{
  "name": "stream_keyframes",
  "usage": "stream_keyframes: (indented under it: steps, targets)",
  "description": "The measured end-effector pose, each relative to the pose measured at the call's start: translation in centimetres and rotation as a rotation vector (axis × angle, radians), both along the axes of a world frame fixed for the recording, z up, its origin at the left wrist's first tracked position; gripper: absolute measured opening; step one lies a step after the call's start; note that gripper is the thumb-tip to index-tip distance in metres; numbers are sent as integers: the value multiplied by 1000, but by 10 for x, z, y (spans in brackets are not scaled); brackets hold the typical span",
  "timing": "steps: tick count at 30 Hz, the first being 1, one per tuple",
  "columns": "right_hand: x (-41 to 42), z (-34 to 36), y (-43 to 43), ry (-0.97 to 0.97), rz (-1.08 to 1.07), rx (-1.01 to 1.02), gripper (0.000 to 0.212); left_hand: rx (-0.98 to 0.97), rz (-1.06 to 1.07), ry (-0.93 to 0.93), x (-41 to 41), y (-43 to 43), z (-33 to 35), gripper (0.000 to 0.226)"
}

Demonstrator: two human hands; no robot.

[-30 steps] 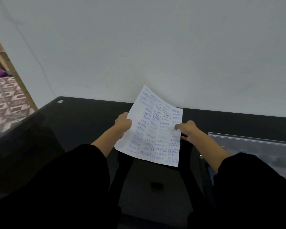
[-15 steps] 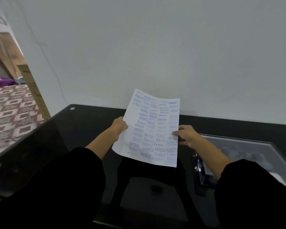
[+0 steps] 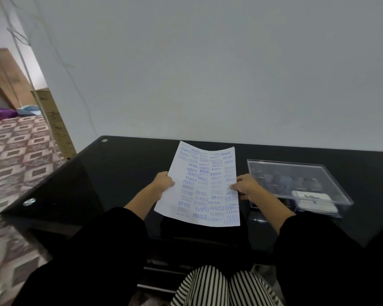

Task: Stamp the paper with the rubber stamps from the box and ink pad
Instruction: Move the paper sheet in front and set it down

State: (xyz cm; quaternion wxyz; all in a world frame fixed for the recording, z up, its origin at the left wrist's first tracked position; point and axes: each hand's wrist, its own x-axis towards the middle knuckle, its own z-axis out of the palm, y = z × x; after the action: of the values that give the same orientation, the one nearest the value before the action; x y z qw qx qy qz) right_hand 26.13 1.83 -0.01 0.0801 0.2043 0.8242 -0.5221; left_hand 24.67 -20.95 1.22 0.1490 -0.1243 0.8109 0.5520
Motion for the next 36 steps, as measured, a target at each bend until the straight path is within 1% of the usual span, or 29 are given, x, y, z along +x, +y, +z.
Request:
stream_keyframes:
  steps: [8,13,16,18,19,20,21,23,25,28,33,36]
  targets:
    - [2,-18,-1,13,53,228,25,-70,0,3,1,3,-19,32]
    - [-4,-36,1,-13,64,292,27,-127,-16,-7,-5,1,-32,32]
    - [-5,-41,0,-9,58,325,22,-169,-44,-25,-4,2,-33,28]
    - [-2,-35,-3,-5,68,353,14,-187,-68,-42,-5,3,-32,22]
    - [0,-32,-4,-8,80,375,10,-195,-80,-52,-6,2,-30,21]
    - [0,-30,-5,-15,94,394,10,-204,-87,-63,-6,2,-28,25]
    - [0,-29,-5,-22,110,407,11,-213,-91,-81,-6,1,-25,31]
    - [2,-25,-6,-36,143,416,21,-247,-98,-112,-3,1,-18,44]
    - [4,-23,-7,-37,174,414,25,-314,-107,-106,2,3,-9,50]
    - [7,-17,-9,3,197,411,18,-341,-141,-55,6,9,5,48]
    - [14,9,-8,126,233,399,43,-258,-206,3,10,31,25,40]
    - [14,23,8,244,189,405,45,-210,-236,40,13,54,35,38]
